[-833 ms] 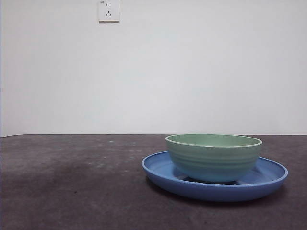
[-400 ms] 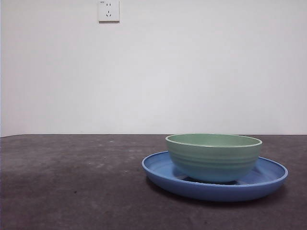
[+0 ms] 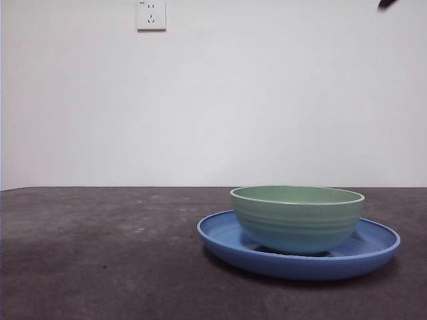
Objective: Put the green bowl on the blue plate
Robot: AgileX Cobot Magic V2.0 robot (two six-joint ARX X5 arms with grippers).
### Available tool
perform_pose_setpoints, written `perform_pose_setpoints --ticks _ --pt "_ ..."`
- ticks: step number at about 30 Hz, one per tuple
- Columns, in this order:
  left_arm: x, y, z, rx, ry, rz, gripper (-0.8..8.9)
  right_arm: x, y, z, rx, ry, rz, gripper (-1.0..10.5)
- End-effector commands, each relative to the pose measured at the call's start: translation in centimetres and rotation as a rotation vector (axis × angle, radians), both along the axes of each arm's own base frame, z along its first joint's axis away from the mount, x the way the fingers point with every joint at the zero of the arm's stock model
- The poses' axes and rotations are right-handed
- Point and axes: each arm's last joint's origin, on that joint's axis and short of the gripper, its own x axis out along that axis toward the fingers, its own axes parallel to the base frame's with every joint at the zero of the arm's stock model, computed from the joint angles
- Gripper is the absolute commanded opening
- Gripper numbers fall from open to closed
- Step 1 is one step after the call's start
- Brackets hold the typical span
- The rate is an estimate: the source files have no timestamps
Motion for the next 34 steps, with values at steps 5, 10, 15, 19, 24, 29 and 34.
perform_pose_setpoints --ticks 5,10,15,19,24,29,34 --pt "0.0 -0.1 0.4 -0.017 -0.01 -0.003 5.62 4.8 -0.1 -2.5 -0.045 0.034 -0.001 5.4" --pt "0.0 -0.1 0.4 -0.017 -0.01 -0.003 5.62 7.5 -0.3 -5.0 -0.052 0.087 0.0 4.2" --pt "0.0 -0.1 0.4 -0.017 -0.009 -0.002 5.62 9.5 -0.7 -7.6 -0.053 0.15 -0.019 3.8" --pt "0.0 -0.1 0.4 -0.021 -0.004 0.001 5.62 10.6 -0.9 -9.4 -0.056 0.199 -0.02 3.5" --pt "0.0 -0.1 0.4 -0.022 -0.001 0.003 5.62 11.7 -0.9 -11.5 -0.061 0.231 -0.007 2.7" --pt "0.0 -0.1 0.4 -0.023 -0.001 0.003 5.62 12.4 -0.9 -12.9 -0.062 0.256 -0.003 2.5" --pt "0.0 -0.1 0.4 -0.022 -0.001 0.003 5.62 12.7 -0.7 -13.8 -0.023 0.274 0.018 2.4"
